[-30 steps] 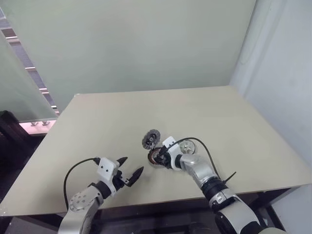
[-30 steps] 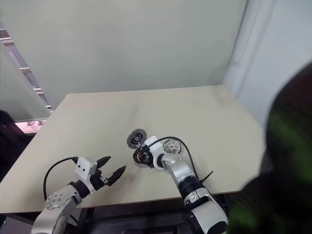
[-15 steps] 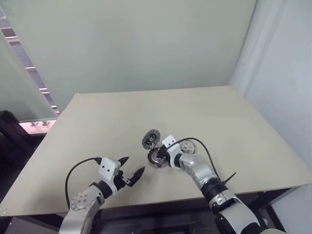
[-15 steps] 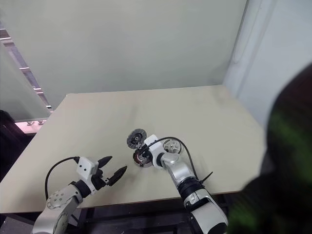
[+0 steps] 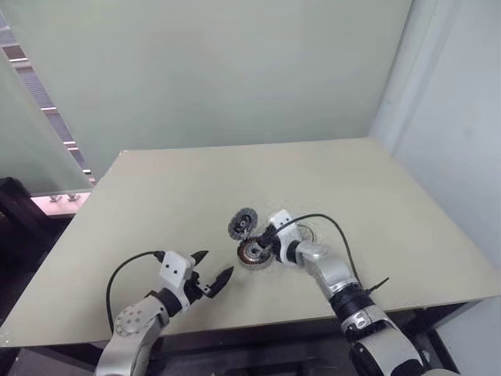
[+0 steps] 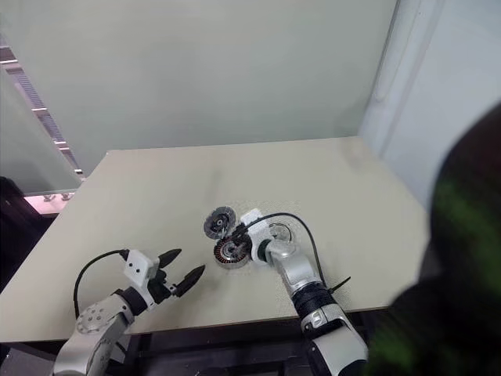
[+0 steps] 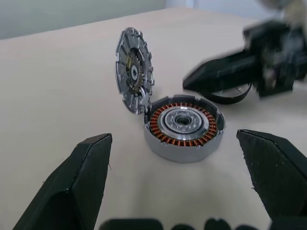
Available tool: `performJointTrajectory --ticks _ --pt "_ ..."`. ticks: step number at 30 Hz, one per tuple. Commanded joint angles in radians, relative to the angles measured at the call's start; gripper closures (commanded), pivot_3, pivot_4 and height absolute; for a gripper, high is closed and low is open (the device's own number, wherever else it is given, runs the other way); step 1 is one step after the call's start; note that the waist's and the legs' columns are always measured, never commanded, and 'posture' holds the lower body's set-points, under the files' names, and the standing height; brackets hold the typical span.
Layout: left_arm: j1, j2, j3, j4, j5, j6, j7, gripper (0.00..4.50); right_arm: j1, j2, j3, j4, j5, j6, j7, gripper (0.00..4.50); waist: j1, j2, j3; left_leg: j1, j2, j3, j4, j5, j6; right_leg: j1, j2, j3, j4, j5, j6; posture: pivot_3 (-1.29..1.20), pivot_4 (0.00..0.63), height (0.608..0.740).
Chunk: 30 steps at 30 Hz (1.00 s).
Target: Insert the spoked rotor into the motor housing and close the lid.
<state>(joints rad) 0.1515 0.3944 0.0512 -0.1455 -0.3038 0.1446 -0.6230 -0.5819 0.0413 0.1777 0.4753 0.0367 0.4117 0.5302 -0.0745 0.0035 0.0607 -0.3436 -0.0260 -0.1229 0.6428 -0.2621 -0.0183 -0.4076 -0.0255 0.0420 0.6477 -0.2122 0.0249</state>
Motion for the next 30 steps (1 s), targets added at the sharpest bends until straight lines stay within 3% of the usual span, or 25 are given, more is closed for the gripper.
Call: performJointTrajectory --ticks 1,8,14,20,30 --pt "-0.025 -0.005 -0.009 -0.002 0.005 -0.018 -0.008 0.0 -0.001 -0.021 -0.073 -0.153 0.072 0.083 -0.014 2.47 0.0 0.0 0.0 0.0 0.0 0.0 0.0 0.0 0.0 0.0 0.0 0.0 0.0 0.0 0.0 0.0 0.0 0.74" --pt "-0.051 -0.016 -0.033 0.029 0.007 -0.026 -0.022 0.0 0.032 -0.146 -0.2 -0.272 0.128 0.224 -0.07 0.02 0.004 0.0 0.0 -0.001 -0.001 0.0 0.0 0.0 0.0 0.0 0.0 0.0 -0.001 0.0 0.0 0.0 0.0 0.74" --pt "-0.07 -0.026 -0.049 0.053 0.011 -0.034 -0.034 0.0 0.058 -0.191 -0.347 -0.283 0.205 0.344 -0.156 0.02 0.003 0.0 0.0 -0.001 0.0 0.002 0.0 0.0 0.0 0.0 0.0 0.001 -0.002 0.0 0.0 0.0 0.0 0.74" --pt "-0.084 -0.039 -0.059 0.071 0.018 -0.04 -0.048 0.0 0.078 -0.165 -0.473 -0.228 0.313 0.461 -0.203 0.02 0.003 0.0 0.0 -0.001 0.0 0.002 0.0 0.0 0.001 0.0 0.001 0.002 -0.002 0.0 0.0 0.0 0.0 0.74" --pt "-0.086 -0.036 -0.063 0.068 0.017 -0.04 -0.05 0.0 0.062 -0.095 -0.517 -0.109 0.39 0.479 -0.23 0.02 0.003 0.0 0.0 -0.001 0.001 0.003 0.0 0.0 0.001 0.0 0.002 0.002 -0.002 0.0 0.0 0.0 0.0 0.74"
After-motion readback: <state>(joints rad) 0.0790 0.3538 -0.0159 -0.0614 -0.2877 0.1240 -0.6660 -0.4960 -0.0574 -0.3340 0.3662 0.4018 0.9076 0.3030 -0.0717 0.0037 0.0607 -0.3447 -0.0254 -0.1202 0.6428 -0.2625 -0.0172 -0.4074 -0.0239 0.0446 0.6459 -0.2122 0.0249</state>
